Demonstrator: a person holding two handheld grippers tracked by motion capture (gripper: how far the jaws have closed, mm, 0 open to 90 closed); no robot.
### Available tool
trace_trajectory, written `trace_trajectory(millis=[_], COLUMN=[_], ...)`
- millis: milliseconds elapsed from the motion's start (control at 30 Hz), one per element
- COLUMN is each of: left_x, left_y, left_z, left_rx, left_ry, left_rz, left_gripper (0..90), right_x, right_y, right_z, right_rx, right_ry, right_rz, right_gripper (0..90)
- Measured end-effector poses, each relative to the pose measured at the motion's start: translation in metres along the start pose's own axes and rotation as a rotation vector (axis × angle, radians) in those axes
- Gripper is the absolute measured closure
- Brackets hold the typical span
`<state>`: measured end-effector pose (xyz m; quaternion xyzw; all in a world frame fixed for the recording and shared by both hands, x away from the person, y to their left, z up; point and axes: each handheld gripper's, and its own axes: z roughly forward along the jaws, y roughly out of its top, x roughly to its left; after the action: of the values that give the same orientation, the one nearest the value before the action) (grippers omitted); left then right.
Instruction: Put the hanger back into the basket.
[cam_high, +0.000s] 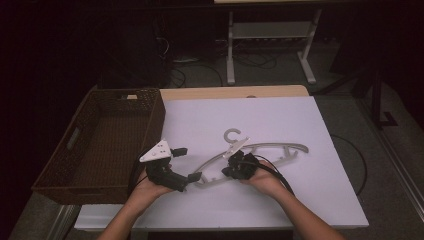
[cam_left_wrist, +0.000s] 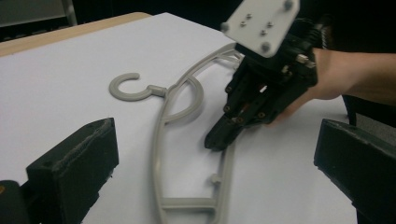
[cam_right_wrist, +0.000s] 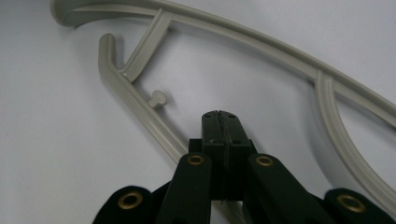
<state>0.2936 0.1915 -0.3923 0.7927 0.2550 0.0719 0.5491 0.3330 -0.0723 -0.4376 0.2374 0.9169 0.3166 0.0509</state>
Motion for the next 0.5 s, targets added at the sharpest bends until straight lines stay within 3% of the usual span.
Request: trace_trajectory(millis=[167, 233, 367, 500], left_x=[-0.001, 0.0, 0.001, 0.0], left_y=[0.0, 0.0, -0.001, -0.001], left_z=[0.0, 0.0, -0.001, -0.001], left_rx=[-0.001, -0.001, 0.003, 0.003], left_ry=[-0.004, -0.002, 0.0, 0.003], left_rz=[0.004, 0.0, 0.001, 0.001], left_gripper=[0.0, 0.0, 0.0, 0.0], right_x=[0.001, 0.001, -0.005, -0.011], right_y=[-0.004, -0.007, -0.024, -0.043], right_z=[-0.017, -0.03, -0.055, -0.068], right_rx=[-0.054, -0.097, -0.142, -0.146], right_ry=[-0.012, -0.015, -0.064, -0.093], right_rz=[0.032, 0.075, 0.103, 0.146], right_gripper=[89.4, 89.3, 89.3, 89.4])
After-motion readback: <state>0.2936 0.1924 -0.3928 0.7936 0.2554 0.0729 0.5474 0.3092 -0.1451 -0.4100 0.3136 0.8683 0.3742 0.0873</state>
